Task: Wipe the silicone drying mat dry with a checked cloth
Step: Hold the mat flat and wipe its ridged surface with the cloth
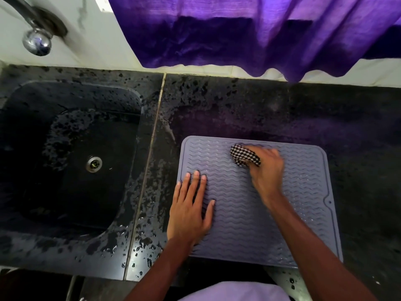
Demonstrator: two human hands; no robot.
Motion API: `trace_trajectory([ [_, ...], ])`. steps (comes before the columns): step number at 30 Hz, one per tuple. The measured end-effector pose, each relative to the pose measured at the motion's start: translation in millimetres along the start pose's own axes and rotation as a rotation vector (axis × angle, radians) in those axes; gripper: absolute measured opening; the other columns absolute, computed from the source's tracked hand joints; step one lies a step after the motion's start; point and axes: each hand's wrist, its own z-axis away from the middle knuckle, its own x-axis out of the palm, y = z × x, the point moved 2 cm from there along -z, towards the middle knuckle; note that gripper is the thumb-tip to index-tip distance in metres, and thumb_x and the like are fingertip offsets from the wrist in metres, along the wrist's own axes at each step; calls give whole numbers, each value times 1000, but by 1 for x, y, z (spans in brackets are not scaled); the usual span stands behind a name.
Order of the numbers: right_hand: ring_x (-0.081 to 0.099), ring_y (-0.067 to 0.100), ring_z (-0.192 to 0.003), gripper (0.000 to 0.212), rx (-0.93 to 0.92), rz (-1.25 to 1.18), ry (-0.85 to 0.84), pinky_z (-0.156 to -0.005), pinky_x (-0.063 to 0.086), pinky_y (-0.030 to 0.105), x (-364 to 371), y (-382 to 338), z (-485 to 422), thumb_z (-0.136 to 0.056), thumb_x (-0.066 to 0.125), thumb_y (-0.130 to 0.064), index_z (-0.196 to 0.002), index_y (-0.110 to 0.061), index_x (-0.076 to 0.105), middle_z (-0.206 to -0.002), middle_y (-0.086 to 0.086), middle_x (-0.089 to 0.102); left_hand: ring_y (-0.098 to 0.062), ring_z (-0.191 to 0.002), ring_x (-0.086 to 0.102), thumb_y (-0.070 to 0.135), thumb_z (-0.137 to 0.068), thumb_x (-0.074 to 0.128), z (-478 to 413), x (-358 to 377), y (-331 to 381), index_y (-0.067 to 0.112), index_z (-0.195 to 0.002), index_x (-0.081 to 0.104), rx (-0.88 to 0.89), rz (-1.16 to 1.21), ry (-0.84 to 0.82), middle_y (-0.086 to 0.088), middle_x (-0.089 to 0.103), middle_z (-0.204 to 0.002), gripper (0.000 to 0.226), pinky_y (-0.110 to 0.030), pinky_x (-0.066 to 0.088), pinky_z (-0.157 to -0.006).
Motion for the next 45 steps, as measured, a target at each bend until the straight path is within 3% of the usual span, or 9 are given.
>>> trace_trajectory([
  [8, 55, 14, -84, 46, -58, -92, -153, -77, 39, 21, 62, -78, -6, -66, 80, -5, -106, -26, 74, -97, -8, 73, -25, -156, 21, 47, -103, 41, -1, -2, 0, 10, -157, 38, -3, 6, -19, -8, 31, -166, 65, -50, 25, -124],
  [12, 60, 20, -83, 33, -143, -135, -226, -78, 44, 29, 84, -116, -13, -68, 77, -7, -97, -22, 76, -89, -2, 74, -28, -154, 26, 46, -102, 41, 0, -2, -2, 9, -146, 53, 3, -6, -53, -12, 44, -158, 59, -49, 23, -124],
  [16, 59, 20, -93, 32, -114, -248, -415, -77, 37, 19, 92, -131, -25, -73, 80, -16, -104, -23, 75, -97, 3, 72, -30, -151, 32, 47, -103, 39, -1, -3, -1, 7, -146, 53, -8, -18, -80, -15, 48, -153, 60, -48, 21, -125],
  [22, 51, 15, -80, 38, -67, -133, -84, -69, 40, 28, 22, -79, -29, -75, 78, -10, -108, -26, 73, -95, -7, 73, -25, -158, 14, 46, -104, 36, -2, -5, 2, 15, -162, 25, 6, -50, -87, -8, 17, -170, 67, -49, 17, -126],
  [26, 47, 13, -80, 41, 18, -2, 7, -70, 35, 23, -12, -22, -31, -70, 75, 1, -105, -21, 74, -95, -1, 74, -26, -158, 12, 48, -104, 34, -2, -4, 1, 16, -162, 24, 8, -61, -96, -6, 16, -171, 67, -51, 20, -124],
  [30, 49, 18, -78, 46, 68, 17, 34, -69, 36, 24, 2, -9, -24, -66, 70, 9, -103, -18, 74, -94, 2, 74, -26, -158, 11, 48, -104, 35, -3, -3, 0, 17, -162, 25, 6, -52, -101, -5, 16, -171, 67, -51, 21, -124],
  [34, 44, 8, -82, 46, 62, -41, 2, -71, 31, 15, 27, -37, -23, -67, 71, 7, -104, -20, 74, -96, -5, 73, -25, -158, 11, 48, -104, 36, -3, -3, 0, 18, -162, 24, 6, -32, -112, -4, 16, -171, 67, -51, 22, -124],
  [41, 48, 14, -82, 45, -21, -67, -150, -73, 40, 24, 84, -101, -31, -67, 74, 2, -103, -25, 75, -90, -7, 72, -27, -158, 13, 47, -104, 39, -3, -4, 1, 15, -160, 33, 8, -23, -124, -7, 23, -169, 64, -50, 17, -125],
  [45, 54, 18, -86, 33, -9, -139, -242, -76, 44, 29, 104, -123, -38, -74, 77, -15, -104, -29, 74, -91, -4, 73, -27, -157, 15, 47, -104, 35, -3, -4, 0, 14, -154, 44, 2, -22, -141, -9, 34, -164, 60, -52, 21, -124],
])
